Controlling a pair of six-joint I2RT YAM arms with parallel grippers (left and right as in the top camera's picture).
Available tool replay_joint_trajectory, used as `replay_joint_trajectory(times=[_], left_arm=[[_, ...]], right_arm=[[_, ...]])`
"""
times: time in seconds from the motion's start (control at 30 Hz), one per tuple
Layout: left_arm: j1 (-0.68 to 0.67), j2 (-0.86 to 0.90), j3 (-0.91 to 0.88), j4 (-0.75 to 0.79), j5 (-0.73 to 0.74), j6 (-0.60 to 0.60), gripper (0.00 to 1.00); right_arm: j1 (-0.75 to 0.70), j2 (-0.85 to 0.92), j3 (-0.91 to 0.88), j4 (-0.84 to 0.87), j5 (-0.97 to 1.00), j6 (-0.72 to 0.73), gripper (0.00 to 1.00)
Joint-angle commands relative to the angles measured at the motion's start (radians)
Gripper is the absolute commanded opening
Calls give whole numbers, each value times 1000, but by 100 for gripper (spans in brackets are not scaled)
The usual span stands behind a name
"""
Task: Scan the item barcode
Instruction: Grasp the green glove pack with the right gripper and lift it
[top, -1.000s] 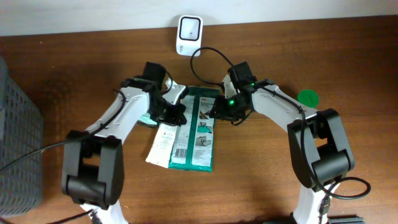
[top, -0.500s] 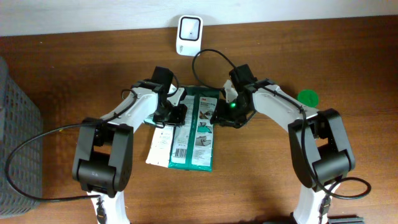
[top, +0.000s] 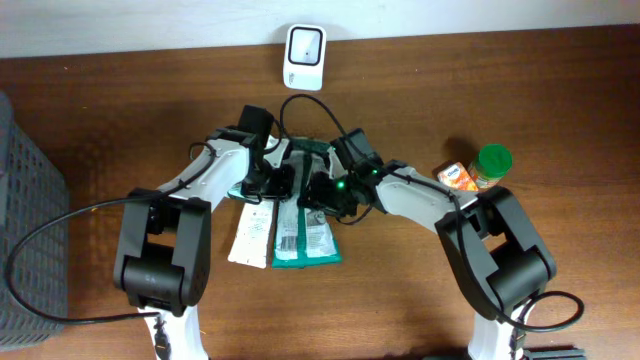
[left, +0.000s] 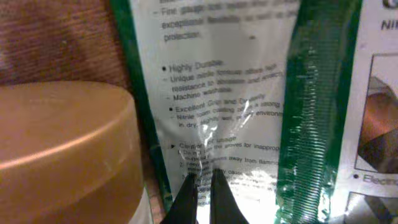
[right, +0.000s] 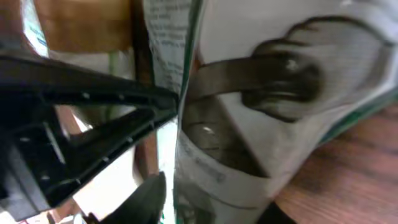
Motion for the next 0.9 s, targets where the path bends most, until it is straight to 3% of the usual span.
replay_joint_trajectory(times=[0.0,0.1,0.2,0.27,0.3,0.33,0.37,0.57,0.87], left_arm=[[5,42,-5,-6,-34,-9,0],[5,42,-5,-6,-34,-10,0],[5,42,-5,-4,-34,-10,0],[5,42,-5,-4,-34,-10,0],[5,42,-5,-4,-34,-9,0],[5,42,-5,-4,-34,-10,0],[5,42,-5,-5,-34,-9,0],[39,-16,134,-105,-42,-1,0],[217,-316,182,-178,-94,1,0]], right_arm=[[-1,-7,4,18,13,-50,25],[1,-7,4,14,45,-66,19],[23,20,4,29,65,-65,29],[22,24,4,29,64,-65,29],[22,24,4,30,64,-65,24],[21,24,5,30,54,-65,8],[16,23,5,30,37,-66,4],[-60,-76,5,27,-48,-202,4],[-182,-288,5,-111,-144,-346,4]])
